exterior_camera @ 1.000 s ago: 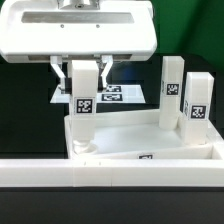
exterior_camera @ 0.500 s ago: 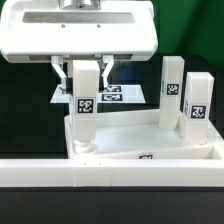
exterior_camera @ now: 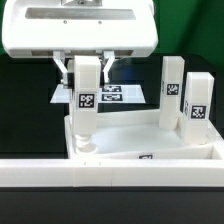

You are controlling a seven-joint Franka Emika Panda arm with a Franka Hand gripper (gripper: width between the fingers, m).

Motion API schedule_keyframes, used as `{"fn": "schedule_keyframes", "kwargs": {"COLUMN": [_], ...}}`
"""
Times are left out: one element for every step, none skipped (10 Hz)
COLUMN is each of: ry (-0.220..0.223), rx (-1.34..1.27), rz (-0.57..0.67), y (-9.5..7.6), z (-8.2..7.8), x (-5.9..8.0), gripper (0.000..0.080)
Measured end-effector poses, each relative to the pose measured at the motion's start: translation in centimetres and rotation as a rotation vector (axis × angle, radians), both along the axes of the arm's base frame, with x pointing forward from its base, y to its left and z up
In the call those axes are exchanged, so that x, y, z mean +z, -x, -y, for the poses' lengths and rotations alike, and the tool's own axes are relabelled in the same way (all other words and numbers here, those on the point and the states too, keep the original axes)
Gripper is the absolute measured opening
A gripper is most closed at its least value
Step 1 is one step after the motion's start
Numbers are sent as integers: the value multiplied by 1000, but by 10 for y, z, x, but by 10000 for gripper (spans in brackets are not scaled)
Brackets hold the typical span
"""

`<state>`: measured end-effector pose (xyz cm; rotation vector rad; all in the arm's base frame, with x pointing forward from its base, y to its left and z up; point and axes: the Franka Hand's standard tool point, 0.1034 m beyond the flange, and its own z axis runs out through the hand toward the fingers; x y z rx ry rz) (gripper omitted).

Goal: Assemble desk

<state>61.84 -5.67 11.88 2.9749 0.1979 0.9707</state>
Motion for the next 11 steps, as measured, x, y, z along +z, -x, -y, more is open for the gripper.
{"fn": "schedule_keyframes", "kwargs": {"ry": [-1,-1,-1,-2,-4,-4,-4,-2,-3,0,1], "rx": [-2,-2,-2,-1,2,6,7,7,7,3,2], "rz": [-2,-3,-3,-4,-6,-5,-1,6,5,19,22], "y": [1,1,1,1,0,0,-1,-2,-1,-2,-2], "z": [1,1,1,0,-2,-5,-6,-7,-8,-8,-7], "x": [-1,-2,-2,-3,-4,-4,-4,-5,-7,-7,-6], "gripper": [291,291,291,290,290,291,290,290,290,291,291]}}
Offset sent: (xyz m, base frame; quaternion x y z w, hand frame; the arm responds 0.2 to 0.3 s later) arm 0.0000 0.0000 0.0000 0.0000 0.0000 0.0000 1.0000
